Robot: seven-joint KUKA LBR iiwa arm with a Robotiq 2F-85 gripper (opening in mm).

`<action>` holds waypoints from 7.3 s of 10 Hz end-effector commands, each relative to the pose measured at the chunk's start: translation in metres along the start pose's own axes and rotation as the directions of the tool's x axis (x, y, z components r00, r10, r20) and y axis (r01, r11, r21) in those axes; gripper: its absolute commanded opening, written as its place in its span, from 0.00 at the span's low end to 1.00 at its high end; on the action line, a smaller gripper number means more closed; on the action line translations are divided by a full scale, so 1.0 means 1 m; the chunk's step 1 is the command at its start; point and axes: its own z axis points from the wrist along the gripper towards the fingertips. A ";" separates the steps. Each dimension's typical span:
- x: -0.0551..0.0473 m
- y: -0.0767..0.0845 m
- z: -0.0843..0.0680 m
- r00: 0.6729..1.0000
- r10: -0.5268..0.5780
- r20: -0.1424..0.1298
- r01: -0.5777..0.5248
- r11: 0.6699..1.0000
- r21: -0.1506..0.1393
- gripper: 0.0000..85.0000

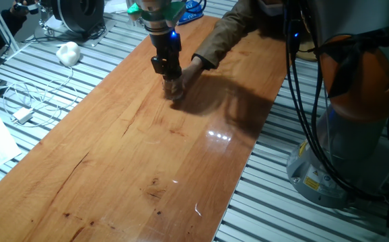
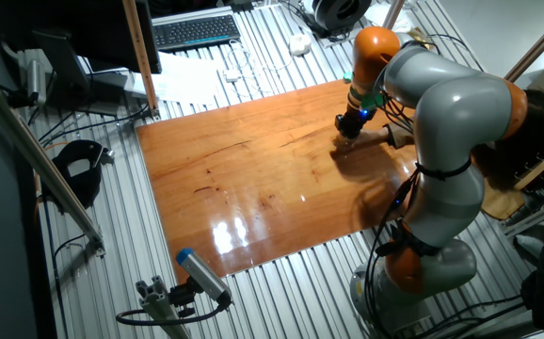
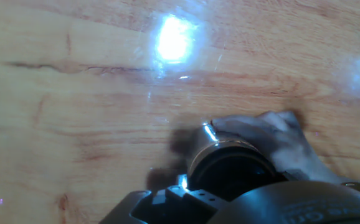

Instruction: Screw the lid onto the jar

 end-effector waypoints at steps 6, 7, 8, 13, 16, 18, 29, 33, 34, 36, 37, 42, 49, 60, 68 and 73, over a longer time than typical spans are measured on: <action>0.000 0.001 0.000 0.968 0.250 -0.003 -0.250 0.968 -0.002 0.00; 0.001 0.001 0.000 0.956 0.294 0.001 -0.294 0.956 -0.005 0.00; 0.001 0.001 0.000 0.943 0.332 0.002 -0.332 0.943 -0.005 0.00; 0.001 0.001 0.001 0.891 0.455 0.009 -0.455 0.891 0.001 0.00; 0.001 0.000 0.001 0.886 0.463 -0.001 -0.463 0.886 0.002 0.00; 0.001 -0.001 0.000 0.892 0.451 -0.026 -0.451 0.893 -0.002 0.00; 0.000 0.000 0.000 0.882 0.472 -0.015 -0.472 0.882 0.002 0.60; 0.000 0.001 0.000 0.881 0.473 -0.016 -0.473 0.881 0.001 0.60; 0.000 0.001 0.000 0.880 0.474 -0.017 -0.474 0.880 0.000 0.60; 0.000 0.001 0.000 0.880 0.475 -0.014 -0.475 0.880 0.002 0.80; 0.000 0.001 0.000 0.877 0.480 -0.012 -0.480 0.877 0.001 0.80; 0.000 0.001 -0.002 0.897 0.442 -0.005 -0.442 0.897 0.007 1.00; -0.002 0.002 -0.010 0.984 0.178 0.027 -0.179 0.983 0.048 1.00; -0.008 0.004 -0.014 0.974 -0.221 0.054 0.220 0.975 0.018 1.00; 0.000 -0.002 -0.009 0.945 -0.327 0.020 0.327 0.945 0.007 1.00; 0.004 -0.001 -0.006 0.942 -0.336 0.021 0.336 0.942 -0.001 1.00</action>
